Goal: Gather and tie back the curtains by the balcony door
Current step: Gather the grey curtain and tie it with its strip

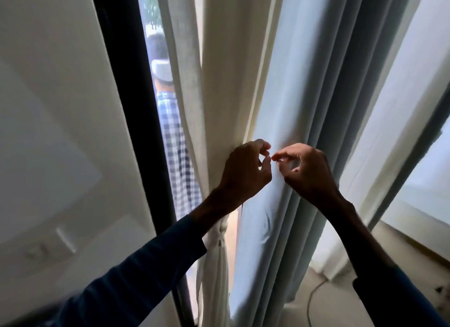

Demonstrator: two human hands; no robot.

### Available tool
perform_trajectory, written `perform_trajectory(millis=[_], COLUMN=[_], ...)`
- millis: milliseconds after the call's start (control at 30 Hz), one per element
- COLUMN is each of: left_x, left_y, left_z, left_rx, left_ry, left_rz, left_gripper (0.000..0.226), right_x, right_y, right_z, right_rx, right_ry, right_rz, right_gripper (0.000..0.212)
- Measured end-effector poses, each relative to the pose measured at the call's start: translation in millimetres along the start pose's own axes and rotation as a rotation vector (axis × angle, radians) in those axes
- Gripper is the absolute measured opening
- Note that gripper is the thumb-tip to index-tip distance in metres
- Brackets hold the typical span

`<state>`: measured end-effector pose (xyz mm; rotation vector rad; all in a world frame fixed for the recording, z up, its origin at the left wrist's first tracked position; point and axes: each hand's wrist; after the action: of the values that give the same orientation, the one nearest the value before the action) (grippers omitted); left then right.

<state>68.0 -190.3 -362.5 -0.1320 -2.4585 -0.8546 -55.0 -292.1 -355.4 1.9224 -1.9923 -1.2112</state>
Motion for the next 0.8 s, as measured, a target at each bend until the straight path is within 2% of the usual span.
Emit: perform_trajectory(millis=[133,267,367,467,533,667,733,800], left_x=[34,69,92,117,137,174,193,207], left_y=[7,19,32,41,49,79,96,114], left_z=[-73,-147,-200,-247,-275,-322,-343,-362], left_rx=[0.16,0.318,0.398,0.449,0.466,0.463,0.478,0.464], left_ry=[-0.176,-0.287,-0.302,-0.279,-0.281,-0.261,-0.238,-0.193], left_rz=[0.054,0.059,0.057,0.042,0.019,0.007,0.013,0.015], left_gripper=[0.037,0.037,0.038,0.049,0.06,0.071,0.073,0.075], right_x=[-7,-13,-12,-6,-3,-15,-25,-38], right_y=[45,87,117,144,162,194,208,217], right_z=[-53,-110,-155,-195,-223,-277,-300,-319], right_rx=[0.207,0.379,0.481,0.551,0.556,0.463,0.426,0.406], right_ry=[0.115,0.213,0.311,0.409,0.461,0.496,0.496,0.48], right_rz=[0.043,0.037,0.005,-0.039,-0.087,-0.147,-0.127,-0.103], right_gripper=[0.012,0.012,0.011,0.027,0.04,0.064,0.07,0.066])
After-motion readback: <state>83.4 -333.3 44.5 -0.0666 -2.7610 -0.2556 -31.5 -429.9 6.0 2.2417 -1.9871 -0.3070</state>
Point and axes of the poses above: each hand's wrist, its own z-axis away from the middle knuckle, its own y-axis out of the back of the hand, x = y × z, and after that the axes turned 1 degree about y, right-handed
